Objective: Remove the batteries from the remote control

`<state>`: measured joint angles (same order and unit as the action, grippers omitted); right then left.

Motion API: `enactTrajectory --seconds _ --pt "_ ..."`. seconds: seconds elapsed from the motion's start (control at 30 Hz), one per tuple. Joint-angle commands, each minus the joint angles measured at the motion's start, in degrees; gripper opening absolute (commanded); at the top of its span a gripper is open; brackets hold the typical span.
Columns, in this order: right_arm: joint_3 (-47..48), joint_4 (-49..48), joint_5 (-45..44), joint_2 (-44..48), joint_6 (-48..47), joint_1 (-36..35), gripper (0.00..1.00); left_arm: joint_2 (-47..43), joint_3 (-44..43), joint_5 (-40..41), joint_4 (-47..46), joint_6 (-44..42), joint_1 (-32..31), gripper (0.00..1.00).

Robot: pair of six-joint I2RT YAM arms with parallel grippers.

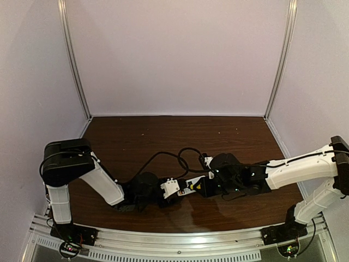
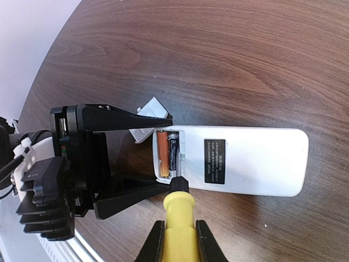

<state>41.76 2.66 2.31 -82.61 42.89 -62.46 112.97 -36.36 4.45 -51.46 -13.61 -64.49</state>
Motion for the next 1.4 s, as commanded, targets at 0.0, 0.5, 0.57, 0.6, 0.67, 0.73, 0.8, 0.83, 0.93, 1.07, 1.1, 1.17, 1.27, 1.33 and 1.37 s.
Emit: enactTrajectory --seconds 0.0,0.5,0.57,0.6,0.67,0.73,0.8,0.83,0.93,1.07,1.1,1.17,1.27,1.33,1.37 --pt "1.5 8.4 -1.9 -2.1 -2.2 0.2 0.00 0.2 -0.4 -2.6 -6.7 -1.8 -0.8 0.00" --pt "10.6 22.5 -10.9 -5.2 -1.4 -3.7 0.00 0.4 -0.7 -1.7 -6.0 -2.0 -0.8 0.00" --pt "10.3 21.1 -9.9 -5.1 -1.7 -3.7 0.00 0.4 -0.8 -1.6 -5.8 -2.0 -0.8 0.00" --pt "10.0 20.4 -9.3 -5.1 -1.9 -3.8 0.00 0.4 -0.9 -1.6 -5.7 -2.0 -0.8 0.00" --pt "9.5 18.9 -7.6 -5.0 -2.5 -3.7 0.00 0.4 -0.9 -1.7 -5.5 -2.0 -0.8 0.00" --pt "8.9 17.6 -6.6 -4.8 -3.0 -3.6 0.00 0.3 -0.9 -1.7 -5.4 -2.0 -0.8 0.00" --pt "7.7 16.2 -5.7 -4.3 -3.4 -3.1 0.00 0.2 -0.9 -1.7 -5.3 -2.0 -0.8 0.00" --pt "6.9 15.1 -5.0 -3.9 -3.5 -2.7 0.00 0.2 -0.9 -1.8 -5.3 -2.0 -0.8 0.00" --pt "3.4 10.4 -1.2 -2.3 -3.6 -0.7 0.00 0.1 -0.8 -2.1 -5.4 -2.0 -0.8 0.00" --pt "-1.5 3.4 5.3 -0.3 -3.4 2.4 0.00 0.0 -0.7 -2.7 -5.6 -1.9 -0.8 0.00" --pt "-2.5 1.8 6.8 0.1 -3.4 3.0 0.00 0.1 -0.7 -2.8 -5.6 -1.9 -0.8 0.00" --pt "-3.8 -0.1 8.8 0.3 -3.3 4.0 0.00 0.1 -0.7 -3.1 -5.7 -1.8 -0.8 0.00" --pt "-5.1 -2.2 11.0 0.6 -3.4 5.1 0.00 0.1 -0.7 -3.1 -5.7 -1.8 -0.8 0.00" --pt "-6.2 -3.7 12.6 0.5 -3.5 6.0 0.00 0.1 -0.7 -3.2 -5.7 -1.8 -0.8 0.00" --pt "-6.7 -4.6 13.2 0.4 -3.4 6.6 0.00 0.1 -0.7 -3.3 -5.7 -1.8 -0.8 0.00"
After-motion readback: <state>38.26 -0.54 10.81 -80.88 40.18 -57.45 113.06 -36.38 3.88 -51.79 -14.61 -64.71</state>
